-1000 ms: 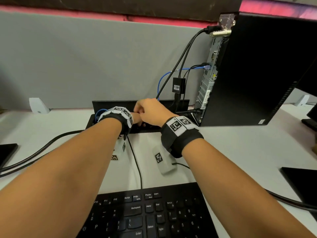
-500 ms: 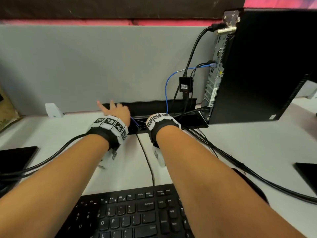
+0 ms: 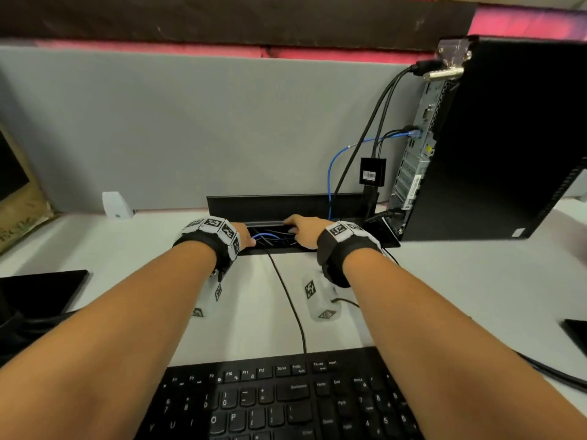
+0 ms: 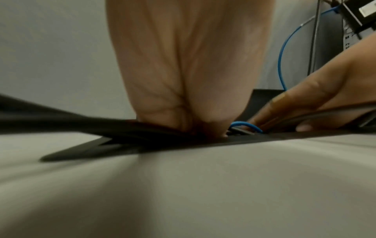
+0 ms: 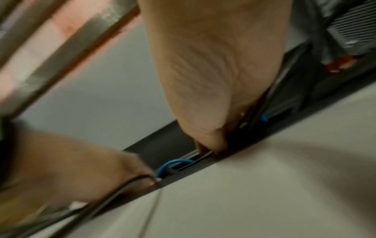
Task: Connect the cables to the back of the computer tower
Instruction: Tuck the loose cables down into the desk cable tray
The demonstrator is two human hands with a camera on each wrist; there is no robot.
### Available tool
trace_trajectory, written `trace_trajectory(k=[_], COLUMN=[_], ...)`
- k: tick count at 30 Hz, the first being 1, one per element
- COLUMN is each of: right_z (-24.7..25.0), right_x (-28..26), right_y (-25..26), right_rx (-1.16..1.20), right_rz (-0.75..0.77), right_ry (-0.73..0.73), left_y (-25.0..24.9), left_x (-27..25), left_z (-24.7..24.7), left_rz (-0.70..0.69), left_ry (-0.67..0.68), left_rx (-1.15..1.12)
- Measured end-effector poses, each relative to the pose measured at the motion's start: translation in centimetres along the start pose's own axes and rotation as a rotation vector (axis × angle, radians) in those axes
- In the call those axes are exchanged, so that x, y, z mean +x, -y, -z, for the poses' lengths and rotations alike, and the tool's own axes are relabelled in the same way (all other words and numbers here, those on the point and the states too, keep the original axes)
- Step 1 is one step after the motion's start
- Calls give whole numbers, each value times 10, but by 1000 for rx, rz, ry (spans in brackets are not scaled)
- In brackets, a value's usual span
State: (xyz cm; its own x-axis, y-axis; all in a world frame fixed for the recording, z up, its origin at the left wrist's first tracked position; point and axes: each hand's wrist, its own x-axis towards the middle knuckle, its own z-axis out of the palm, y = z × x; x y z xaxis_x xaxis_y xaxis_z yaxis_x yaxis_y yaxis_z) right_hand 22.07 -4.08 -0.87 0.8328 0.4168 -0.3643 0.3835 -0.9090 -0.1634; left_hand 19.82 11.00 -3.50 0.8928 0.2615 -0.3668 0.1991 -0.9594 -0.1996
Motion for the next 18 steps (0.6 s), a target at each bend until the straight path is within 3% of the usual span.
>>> trace_trajectory(k=[4,7,9,10,15,18], right_z=[-2,-10,-15,-14,-11,-10], right_x=[-6,4,8,9,13,17], right_y=[30,52,53,49,38,41], right_rx=[-269,-231,-157,-121,-35,51], right_rz=[51,140,155,138,41,6], right_ry=[54,56,94,122,101,85], left_y=[9,11,12,10,-6,-8], left_x=[26,16,40,57,0,0], left_z=[2,6,-5,-12,5,8], left_rz=[67,62,86,93,83,55], left_ry=[26,108,137,114,-12,-97], left_rx=[77,63,152,148,-22,-82])
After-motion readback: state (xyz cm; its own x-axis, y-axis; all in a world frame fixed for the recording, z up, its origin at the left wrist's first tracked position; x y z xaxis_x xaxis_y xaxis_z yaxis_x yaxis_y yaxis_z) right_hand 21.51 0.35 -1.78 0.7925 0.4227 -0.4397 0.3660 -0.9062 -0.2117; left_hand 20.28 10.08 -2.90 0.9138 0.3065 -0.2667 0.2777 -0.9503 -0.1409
